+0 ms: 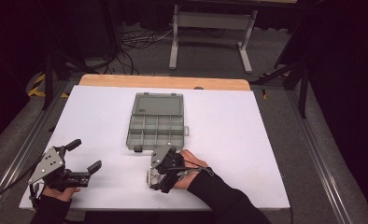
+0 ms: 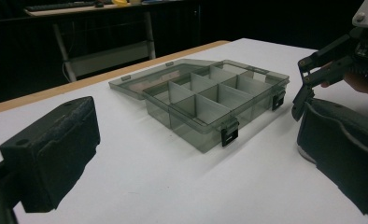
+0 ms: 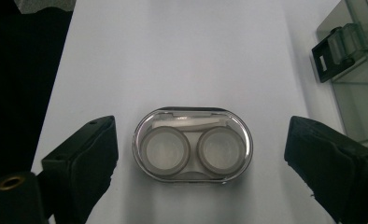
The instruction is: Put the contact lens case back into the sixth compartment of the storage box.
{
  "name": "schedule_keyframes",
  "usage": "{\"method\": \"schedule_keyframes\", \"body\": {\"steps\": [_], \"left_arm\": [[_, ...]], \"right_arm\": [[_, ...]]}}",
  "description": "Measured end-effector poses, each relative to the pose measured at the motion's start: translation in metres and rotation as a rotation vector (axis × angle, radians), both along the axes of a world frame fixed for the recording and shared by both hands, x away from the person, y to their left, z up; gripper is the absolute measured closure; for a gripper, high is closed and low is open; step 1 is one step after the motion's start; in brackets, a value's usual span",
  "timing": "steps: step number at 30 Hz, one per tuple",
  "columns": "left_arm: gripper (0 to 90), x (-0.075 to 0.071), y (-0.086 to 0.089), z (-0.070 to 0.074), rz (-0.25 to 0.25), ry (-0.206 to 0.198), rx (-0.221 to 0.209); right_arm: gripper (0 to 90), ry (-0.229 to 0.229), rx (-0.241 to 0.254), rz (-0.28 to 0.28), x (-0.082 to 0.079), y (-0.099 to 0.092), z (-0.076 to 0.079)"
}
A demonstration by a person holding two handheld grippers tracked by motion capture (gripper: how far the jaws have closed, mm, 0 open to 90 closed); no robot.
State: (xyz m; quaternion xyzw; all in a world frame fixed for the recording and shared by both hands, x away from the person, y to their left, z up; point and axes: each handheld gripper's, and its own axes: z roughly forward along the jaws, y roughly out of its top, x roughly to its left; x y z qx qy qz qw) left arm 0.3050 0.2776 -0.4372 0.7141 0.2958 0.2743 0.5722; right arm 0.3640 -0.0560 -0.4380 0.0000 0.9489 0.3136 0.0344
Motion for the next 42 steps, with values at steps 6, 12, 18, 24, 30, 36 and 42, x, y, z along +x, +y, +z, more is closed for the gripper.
{"method": "schedule_keyframes", "body": {"steps": [6, 12, 18, 24, 30, 36, 42], "left_arm": [[0.1, 0.0, 0.0, 0.0, 0.0, 0.0, 0.0], [0.1, 0.0, 0.0, 0.0, 0.002, -0.002, -0.006], [0.1, 0.0, 0.0, 0.0, 0.001, -0.002, -0.006], [0.1, 0.0, 0.0, 0.0, -0.001, -0.003, -0.004], [0.1, 0.0, 0.0, 0.0, 0.0, -0.003, -0.004], [0.1, 0.0, 0.0, -0.001, 0.0, 0.0, -0.007], [0.1, 0.001, 0.0, -0.001, 0.001, -0.003, -0.005]], "right_arm": [[14.3, 0.018, -0.028, 0.007, 0.002, 0.002, -0.004], [18.4, 0.026, -0.046, 0.017, 0.003, 0.004, -0.007], [25.2, 0.033, -0.073, 0.021, 0.004, 0.006, -0.011], [26.5, 0.037, -0.078, 0.025, 0.004, 0.006, -0.011], [26.6, 0.023, -0.08, 0.031, 0.003, 0.006, -0.011], [26.7, 0.004, -0.086, 0.034, 0.002, 0.006, -0.008], [26.7, -0.019, -0.053, 0.029, 0.003, 0.004, 0.005]]}}
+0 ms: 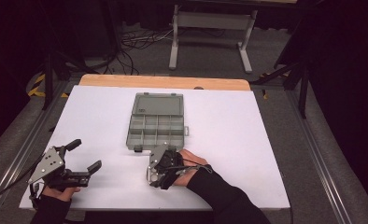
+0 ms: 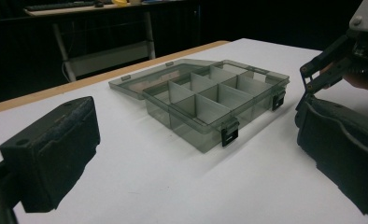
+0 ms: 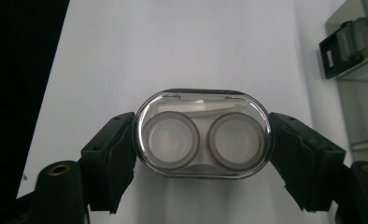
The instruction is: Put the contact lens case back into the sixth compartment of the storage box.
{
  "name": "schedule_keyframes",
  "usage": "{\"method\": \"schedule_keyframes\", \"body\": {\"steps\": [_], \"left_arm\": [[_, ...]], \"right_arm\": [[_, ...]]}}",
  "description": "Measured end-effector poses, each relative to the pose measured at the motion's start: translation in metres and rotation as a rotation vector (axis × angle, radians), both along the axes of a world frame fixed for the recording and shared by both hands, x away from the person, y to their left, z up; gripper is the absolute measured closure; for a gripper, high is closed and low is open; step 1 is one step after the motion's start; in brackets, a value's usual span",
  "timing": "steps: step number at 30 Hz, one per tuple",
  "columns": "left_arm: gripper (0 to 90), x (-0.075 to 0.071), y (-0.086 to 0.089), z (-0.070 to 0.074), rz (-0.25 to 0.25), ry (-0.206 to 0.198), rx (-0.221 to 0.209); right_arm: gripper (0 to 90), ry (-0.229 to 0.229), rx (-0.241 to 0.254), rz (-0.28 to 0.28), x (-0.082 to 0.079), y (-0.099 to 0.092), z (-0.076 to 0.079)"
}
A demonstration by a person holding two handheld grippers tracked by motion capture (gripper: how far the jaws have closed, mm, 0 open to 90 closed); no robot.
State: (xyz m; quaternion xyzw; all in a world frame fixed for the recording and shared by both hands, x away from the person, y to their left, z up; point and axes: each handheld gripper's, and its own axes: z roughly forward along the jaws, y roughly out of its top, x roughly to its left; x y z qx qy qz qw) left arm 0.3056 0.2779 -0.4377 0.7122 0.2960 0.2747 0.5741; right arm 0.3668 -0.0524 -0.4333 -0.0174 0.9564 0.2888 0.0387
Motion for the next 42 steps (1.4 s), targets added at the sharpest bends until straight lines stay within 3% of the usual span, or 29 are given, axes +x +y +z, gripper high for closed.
{"method": "schedule_keyframes", "body": {"steps": [18, 42], "left_arm": [[0.1, -0.001, 0.0, 0.0, 0.002, -0.001, -0.002], [0.1, 0.0, 0.0, 0.0, 0.001, -0.001, 0.0]], "right_arm": [[26.7, -0.059, 0.091, -0.023, 0.002, -0.008, 0.02], [26.7, -0.124, 0.119, -0.04, 0.016, -0.006, 0.046]]}}
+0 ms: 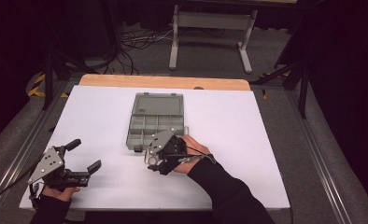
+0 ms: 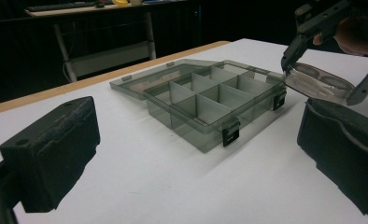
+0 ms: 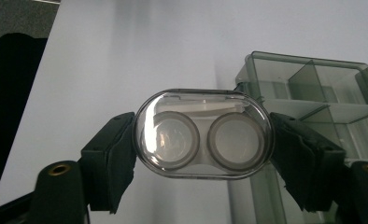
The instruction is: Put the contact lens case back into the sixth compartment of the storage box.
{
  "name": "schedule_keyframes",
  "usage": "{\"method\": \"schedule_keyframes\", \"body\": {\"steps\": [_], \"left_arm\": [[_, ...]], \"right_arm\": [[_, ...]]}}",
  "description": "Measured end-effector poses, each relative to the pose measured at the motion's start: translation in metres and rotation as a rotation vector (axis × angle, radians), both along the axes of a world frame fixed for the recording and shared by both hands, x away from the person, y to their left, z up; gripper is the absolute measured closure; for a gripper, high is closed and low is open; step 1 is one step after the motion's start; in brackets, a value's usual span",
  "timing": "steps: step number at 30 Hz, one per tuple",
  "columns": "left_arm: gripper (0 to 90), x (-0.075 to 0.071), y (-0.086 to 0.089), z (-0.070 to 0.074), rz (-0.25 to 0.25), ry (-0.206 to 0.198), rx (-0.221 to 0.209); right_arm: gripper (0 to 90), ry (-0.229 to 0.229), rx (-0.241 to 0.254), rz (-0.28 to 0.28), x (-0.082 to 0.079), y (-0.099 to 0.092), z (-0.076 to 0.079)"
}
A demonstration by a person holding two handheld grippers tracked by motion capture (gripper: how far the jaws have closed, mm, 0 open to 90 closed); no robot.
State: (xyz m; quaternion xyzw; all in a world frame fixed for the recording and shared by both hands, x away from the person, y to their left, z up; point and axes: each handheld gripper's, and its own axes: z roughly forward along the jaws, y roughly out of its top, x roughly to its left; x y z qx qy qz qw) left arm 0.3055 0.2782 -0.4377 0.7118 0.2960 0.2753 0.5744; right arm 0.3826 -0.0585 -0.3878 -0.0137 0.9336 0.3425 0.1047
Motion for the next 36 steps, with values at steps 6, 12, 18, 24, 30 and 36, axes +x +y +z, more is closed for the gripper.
{"method": "schedule_keyframes", "body": {"steps": [6, 12, 18, 24, 30, 36], "left_arm": [[0.1, 0.0, 0.0, 0.0, 0.0, -0.002, 0.003], [0.1, 0.0, 0.0, 0.0, -0.001, 0.0, 0.005], [0.1, 0.0, 0.001, 0.0, 0.0, 0.0, 0.004], [0.1, 0.001, 0.001, 0.0, -0.001, 0.0, 0.006], [0.1, 0.001, 0.001, 0.0, 0.001, 0.0, 0.004], [0.1, 0.001, 0.002, 0.001, -0.001, 0.003, 0.005]], "right_arm": [[26.7, -0.007, -0.002, -0.014, 0.008, 0.0, 0.005], [26.7, -0.022, -0.001, -0.018, 0.013, 0.001, 0.011], [26.7, -0.031, 0.0, -0.026, 0.02, 0.003, 0.015], [26.7, -0.043, 0.006, -0.038, 0.027, 0.006, 0.016], [26.7, -0.047, 0.002, -0.051, 0.035, 0.007, 0.016], [26.6, -0.059, 0.002, -0.067, 0.043, 0.008, 0.017]]}}
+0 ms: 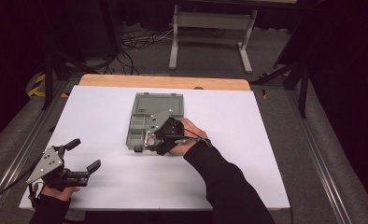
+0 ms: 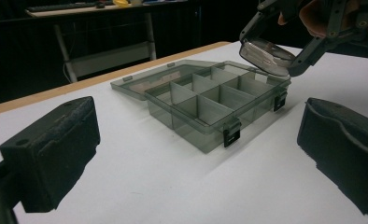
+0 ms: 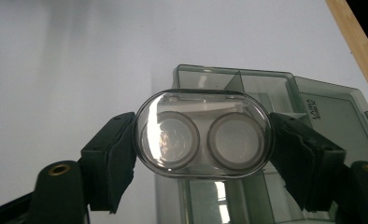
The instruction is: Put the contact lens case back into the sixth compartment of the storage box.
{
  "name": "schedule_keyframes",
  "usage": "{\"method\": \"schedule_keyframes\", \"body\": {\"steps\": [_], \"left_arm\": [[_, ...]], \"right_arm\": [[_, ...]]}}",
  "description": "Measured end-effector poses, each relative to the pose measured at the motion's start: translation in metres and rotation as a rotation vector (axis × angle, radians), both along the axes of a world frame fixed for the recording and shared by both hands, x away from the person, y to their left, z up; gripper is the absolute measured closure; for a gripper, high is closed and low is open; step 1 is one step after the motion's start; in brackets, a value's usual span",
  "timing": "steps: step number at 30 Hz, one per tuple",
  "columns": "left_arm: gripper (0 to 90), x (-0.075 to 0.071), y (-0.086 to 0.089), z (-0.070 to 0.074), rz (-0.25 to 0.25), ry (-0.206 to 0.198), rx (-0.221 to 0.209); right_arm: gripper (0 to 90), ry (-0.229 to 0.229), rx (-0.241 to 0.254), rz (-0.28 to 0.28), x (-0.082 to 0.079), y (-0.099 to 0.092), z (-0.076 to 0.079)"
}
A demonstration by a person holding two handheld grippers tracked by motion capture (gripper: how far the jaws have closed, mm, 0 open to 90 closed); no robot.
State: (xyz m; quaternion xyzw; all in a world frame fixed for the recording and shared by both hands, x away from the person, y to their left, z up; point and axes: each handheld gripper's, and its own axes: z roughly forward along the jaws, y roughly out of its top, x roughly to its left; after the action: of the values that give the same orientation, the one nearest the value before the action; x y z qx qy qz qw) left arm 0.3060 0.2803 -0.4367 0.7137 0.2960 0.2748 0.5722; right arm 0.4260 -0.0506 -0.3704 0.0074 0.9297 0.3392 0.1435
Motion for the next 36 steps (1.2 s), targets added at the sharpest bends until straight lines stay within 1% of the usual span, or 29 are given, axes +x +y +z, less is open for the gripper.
{"method": "schedule_keyframes", "body": {"steps": [2, 8, 10, 15, 22, 26, 32, 36], "left_arm": [[0.1, 0.0, 0.0, 0.0, 0.001, 0.002, -0.004], [0.1, 0.0, 0.0, 0.0, 0.0, 0.0, -0.008], [0.1, 0.0, 0.0, 0.0, 0.001, 0.001, -0.003], [0.1, 0.0, 0.0, 0.0, 0.0, -0.001, -0.008], [0.1, 0.0, 0.0, 0.0, 0.001, -0.006, -0.015], [0.1, 0.0, 0.0, 0.001, -0.002, -0.005, -0.008], [0.1, 0.0, 0.0, 0.0, -0.001, -0.007, -0.013], [0.1, 0.0, 0.0, 0.0, -0.002, -0.008, -0.013]], "right_arm": [[26.7, -0.004, 0.003, -0.006, 0.005, 0.0, 0.0], [26.7, -0.002, -0.001, -0.019, 0.011, 0.001, -0.002], [26.7, -0.01, -0.007, -0.02, 0.015, 0.002, -0.003], [26.6, -0.012, -0.02, -0.027, 0.019, 0.005, -0.005], [26.6, -0.014, -0.023, -0.034, 0.024, 0.007, -0.006], [26.6, -0.004, -0.028, -0.046, 0.03, 0.007, -0.01], [26.6, 0.008, -0.035, -0.056, 0.035, 0.007, -0.014], [26.6, 0.007, -0.035, -0.055, 0.037, 0.008, -0.016]]}}
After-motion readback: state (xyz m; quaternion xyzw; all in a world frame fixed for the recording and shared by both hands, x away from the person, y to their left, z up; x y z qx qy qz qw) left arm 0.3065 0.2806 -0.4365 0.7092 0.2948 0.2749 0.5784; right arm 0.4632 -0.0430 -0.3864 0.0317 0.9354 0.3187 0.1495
